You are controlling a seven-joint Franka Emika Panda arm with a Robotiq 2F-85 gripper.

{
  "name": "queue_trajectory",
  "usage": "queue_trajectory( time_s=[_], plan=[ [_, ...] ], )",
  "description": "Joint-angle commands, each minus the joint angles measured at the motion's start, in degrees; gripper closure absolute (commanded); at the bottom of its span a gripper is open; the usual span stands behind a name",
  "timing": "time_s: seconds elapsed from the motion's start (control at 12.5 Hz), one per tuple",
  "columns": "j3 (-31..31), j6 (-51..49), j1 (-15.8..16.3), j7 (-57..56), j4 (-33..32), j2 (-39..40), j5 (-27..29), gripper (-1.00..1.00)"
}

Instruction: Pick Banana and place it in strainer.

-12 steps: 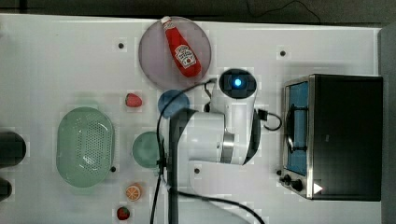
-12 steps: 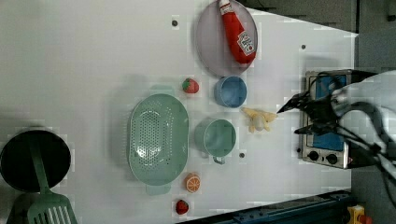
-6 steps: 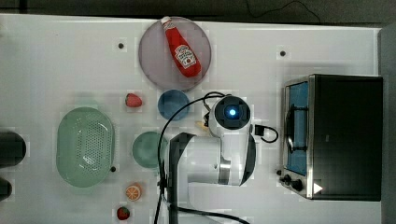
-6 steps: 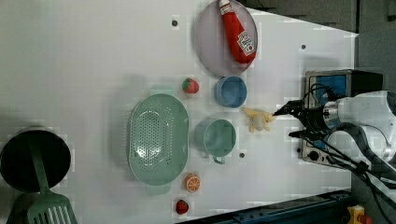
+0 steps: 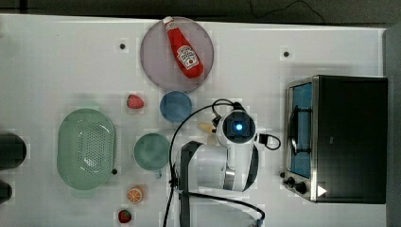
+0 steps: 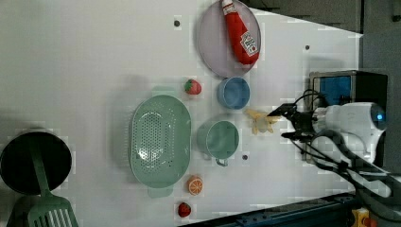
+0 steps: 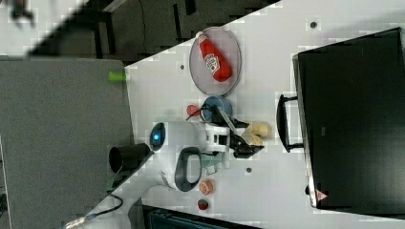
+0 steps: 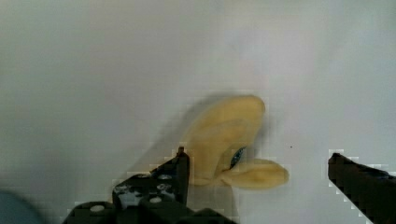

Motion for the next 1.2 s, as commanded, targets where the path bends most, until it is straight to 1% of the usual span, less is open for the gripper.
queue_trajectory(
  time_s=[0.08,0.16,0.24,0.32,0.4,0.48,0.72,0.88,1.04,1.2],
  plan=[
    [1.4,2.7,0.5,0.9,0.0,2.3,0.1,-1.00],
    [1.5,2.7,0.5,0.9,-0.2,2.8,0.1,-0.92],
    [1.6,2.7,0.6,0.9,-0.4,3.0,0.1,-0.68],
    [1.6,2.9,0.6,0.9,-0.5,3.0,0.1,0.18],
    [1.6,3.3,0.6,0.9,-0.5,2.7,0.1,0.28],
    [1.6,3.3,0.6,0.9,-0.4,2.7,0.1,0.48],
    [1.5,3.2,0.6,0.9,-0.3,0.9,0.1,0.51],
    [1.5,1.6,0.6,0.9,-0.1,-4.8,0.1,0.51],
    [1.8,-8.0,0.7,0.9,1.7,-12.3,0.1,0.51],
    [2.5,-20.4,0.8,0.9,6.4,-19.3,0.1,0.51]
  ],
)
